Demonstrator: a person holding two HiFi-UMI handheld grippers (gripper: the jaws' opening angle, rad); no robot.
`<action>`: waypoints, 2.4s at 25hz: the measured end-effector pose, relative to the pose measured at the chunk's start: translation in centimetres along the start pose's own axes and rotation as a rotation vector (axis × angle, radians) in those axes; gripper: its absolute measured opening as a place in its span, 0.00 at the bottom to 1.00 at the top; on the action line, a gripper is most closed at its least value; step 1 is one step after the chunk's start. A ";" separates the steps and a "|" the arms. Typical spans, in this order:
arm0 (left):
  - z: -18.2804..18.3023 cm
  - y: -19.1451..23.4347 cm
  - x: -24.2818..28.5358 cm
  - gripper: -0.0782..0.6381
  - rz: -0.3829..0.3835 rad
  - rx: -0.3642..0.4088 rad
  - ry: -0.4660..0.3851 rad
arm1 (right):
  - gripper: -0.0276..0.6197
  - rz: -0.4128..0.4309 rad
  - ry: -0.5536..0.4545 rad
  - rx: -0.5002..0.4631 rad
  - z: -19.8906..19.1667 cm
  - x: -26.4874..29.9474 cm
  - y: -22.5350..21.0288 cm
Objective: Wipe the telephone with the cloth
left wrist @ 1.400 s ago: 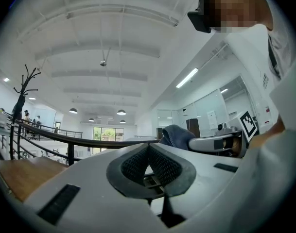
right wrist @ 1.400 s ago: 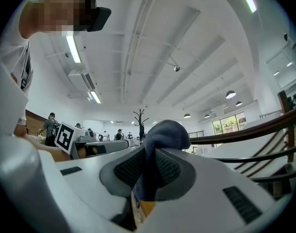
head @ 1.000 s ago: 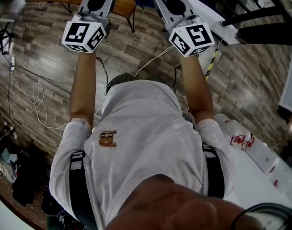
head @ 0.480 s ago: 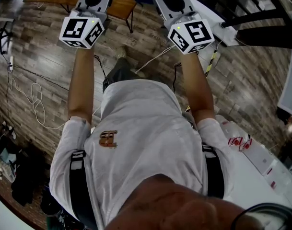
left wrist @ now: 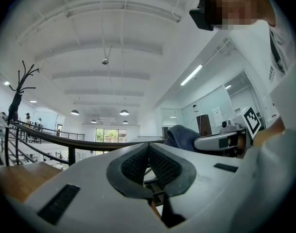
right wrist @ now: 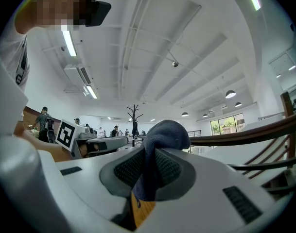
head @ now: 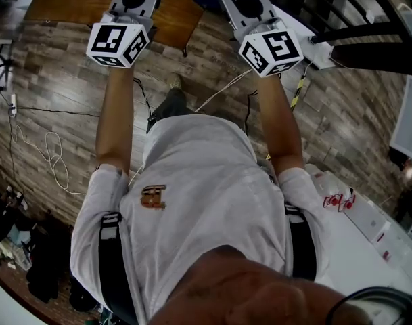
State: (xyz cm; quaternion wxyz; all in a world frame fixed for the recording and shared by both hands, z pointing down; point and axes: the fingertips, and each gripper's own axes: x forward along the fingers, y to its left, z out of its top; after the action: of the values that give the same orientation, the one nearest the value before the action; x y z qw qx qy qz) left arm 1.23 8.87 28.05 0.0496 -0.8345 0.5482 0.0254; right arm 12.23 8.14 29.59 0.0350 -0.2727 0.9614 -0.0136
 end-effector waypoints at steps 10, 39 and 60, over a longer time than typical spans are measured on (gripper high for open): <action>-1.9 11.5 6.2 0.13 -0.084 0.000 0.022 | 0.15 -0.092 0.035 0.005 -1.1 11.4 -4.1; -7.1 21.0 17.5 0.13 -0.137 0.004 0.139 | 0.15 -0.143 0.088 0.032 -3.0 23.1 -13.8; -12.4 24.3 25.3 0.14 -0.057 0.013 0.281 | 0.15 -0.082 0.146 0.048 -5.1 28.0 -21.5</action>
State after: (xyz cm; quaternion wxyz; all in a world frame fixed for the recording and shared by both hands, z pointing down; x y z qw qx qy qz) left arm -11.17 -25.13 36.63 -0.0214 -0.8446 0.5261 -0.0967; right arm -0.69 -24.83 33.93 -0.0294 -0.3094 0.9487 -0.0581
